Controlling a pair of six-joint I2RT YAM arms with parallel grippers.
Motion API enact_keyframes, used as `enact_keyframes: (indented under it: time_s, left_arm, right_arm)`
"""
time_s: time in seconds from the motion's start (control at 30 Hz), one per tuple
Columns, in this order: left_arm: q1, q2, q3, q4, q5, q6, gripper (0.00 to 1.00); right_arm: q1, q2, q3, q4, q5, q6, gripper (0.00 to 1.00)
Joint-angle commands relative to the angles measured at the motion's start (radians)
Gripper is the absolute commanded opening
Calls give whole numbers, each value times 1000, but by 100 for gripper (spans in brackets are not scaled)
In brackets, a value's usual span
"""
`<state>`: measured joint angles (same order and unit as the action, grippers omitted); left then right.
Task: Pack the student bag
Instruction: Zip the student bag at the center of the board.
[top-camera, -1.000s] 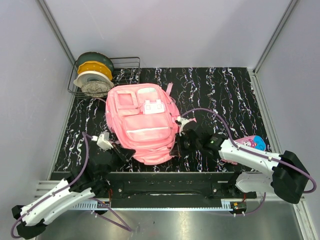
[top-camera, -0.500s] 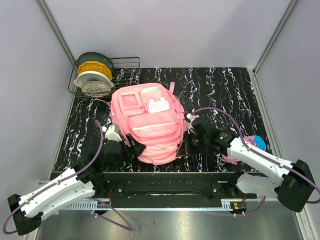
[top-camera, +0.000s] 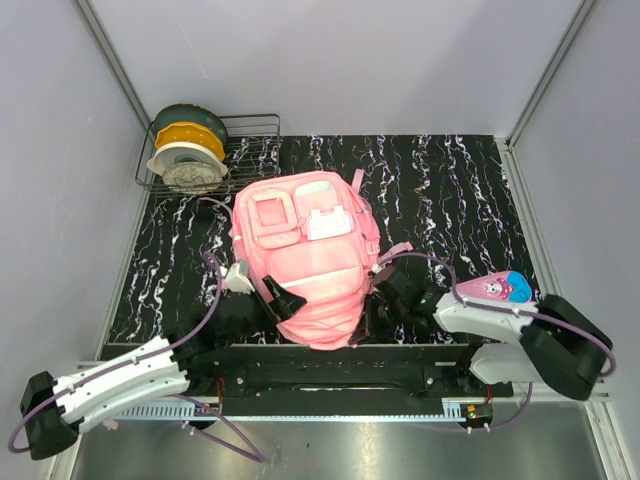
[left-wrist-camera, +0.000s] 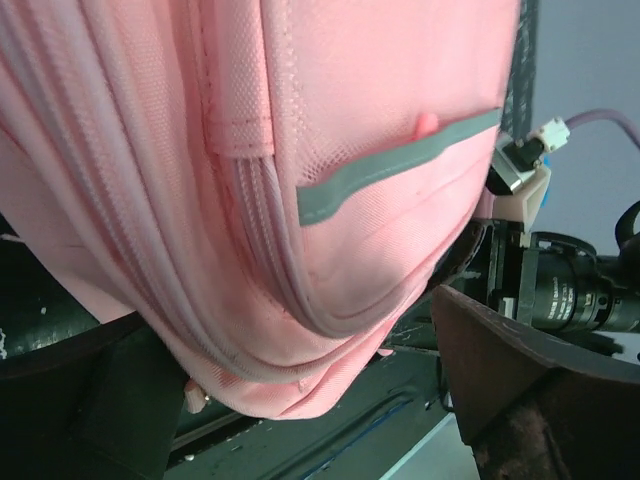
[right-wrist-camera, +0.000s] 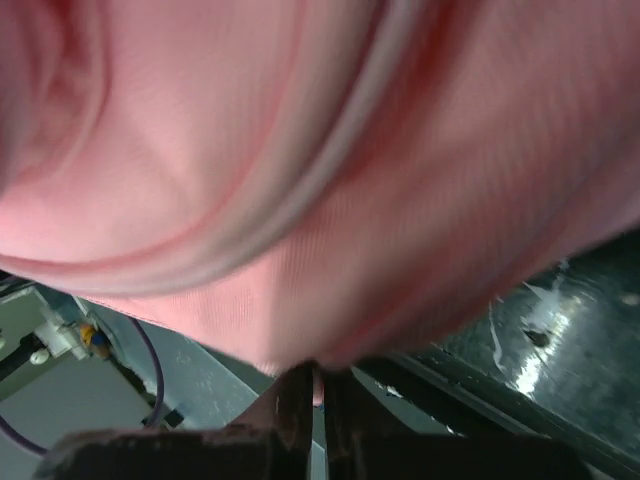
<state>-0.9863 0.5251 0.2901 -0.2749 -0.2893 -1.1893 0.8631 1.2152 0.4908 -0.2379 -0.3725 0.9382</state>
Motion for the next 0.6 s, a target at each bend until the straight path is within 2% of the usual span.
enact_keyframes:
  time_s: [0.0,0.07,0.17,0.27,0.4,0.43,0.5,0.53,0.57]
  left_arm:
    - [-49,41,-17,195,58,-67,99]
    - [-74,84,-6,175,53,-73,99]
    - [-118,118,-25,212,23,-127,99]
    - [-192,125,-46,226,-68,-182,99]
    - [-196,202,-83,408,-83,-182,99]
    - [-196,228,-80,466,-80,-168,91]
    - [-196,315,-48,496,-74,-133,64]
    - [-189,341,-43,546,-71,-127,33]
    - [-174,357,-51,571,-45,-118,17]
  right_arm:
    - [80,165,-67,229,-14,86,0]
    - [86,194,-74,296,18,83,0]
    - [96,169,-35,272,75,73,0]
    - [105,95,0,256,129,71,0]
    - [109,66,29,294,198,65,0]
    - [111,69,35,336,205,63,0]
    - [111,98,69,368,204,54,0]
    - [111,113,89,367,201,33,0]
    - [113,125,109,356,199,19,0]
